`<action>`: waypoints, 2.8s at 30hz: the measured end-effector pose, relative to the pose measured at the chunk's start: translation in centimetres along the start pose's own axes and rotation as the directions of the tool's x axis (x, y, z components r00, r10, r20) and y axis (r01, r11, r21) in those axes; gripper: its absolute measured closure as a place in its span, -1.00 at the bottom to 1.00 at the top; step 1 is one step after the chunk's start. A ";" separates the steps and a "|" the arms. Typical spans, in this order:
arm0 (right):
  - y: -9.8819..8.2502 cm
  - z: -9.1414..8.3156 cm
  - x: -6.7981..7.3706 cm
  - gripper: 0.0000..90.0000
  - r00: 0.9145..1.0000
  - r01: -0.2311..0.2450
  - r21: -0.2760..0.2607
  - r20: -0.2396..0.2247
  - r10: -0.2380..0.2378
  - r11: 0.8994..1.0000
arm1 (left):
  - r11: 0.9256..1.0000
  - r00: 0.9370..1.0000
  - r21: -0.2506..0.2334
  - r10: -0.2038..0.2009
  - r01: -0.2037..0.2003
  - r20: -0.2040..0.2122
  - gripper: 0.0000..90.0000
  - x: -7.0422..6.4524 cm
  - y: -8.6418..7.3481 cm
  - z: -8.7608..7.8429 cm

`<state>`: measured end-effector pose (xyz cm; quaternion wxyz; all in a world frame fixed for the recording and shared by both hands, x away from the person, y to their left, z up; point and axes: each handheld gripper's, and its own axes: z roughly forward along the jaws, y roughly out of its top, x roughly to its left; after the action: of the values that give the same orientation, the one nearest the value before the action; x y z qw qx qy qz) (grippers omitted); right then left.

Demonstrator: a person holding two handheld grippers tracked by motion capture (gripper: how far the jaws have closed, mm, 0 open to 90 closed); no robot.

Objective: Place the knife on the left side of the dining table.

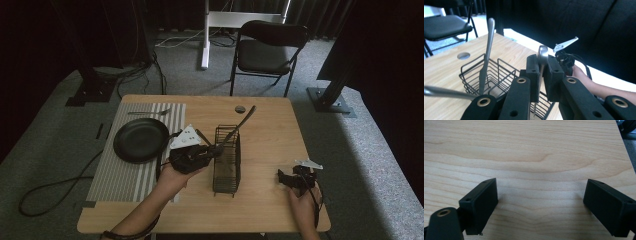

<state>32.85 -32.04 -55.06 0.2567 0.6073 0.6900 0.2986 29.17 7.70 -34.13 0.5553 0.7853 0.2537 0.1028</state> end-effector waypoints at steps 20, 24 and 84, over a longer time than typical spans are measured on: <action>0.0 0.0 0.0 -0.75 1.000 0.000 0.000 0.000 0.000 1.000 | 0.995 0.998 -0.088 0.049 -0.052 -0.038 0.86 -0.4 4.2 -3.8; 0.0 0.0 0.0 -0.74 1.000 0.000 0.000 0.000 0.000 1.000 | 0.992 0.998 -0.116 0.043 -0.048 -0.049 0.86 -0.3 5.1 -5.2; 0.0 0.0 0.0 -0.75 1.000 0.000 -0.001 0.001 0.000 1.000 | 0.960 0.876 -0.111 -0.281 0.259 -0.391 0.84 10.4 -8.5 -10.1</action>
<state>32.86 -32.03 -55.06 0.2572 0.6074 0.6897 0.2986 31.16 23.50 -39.53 0.5215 0.6885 0.4665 0.1907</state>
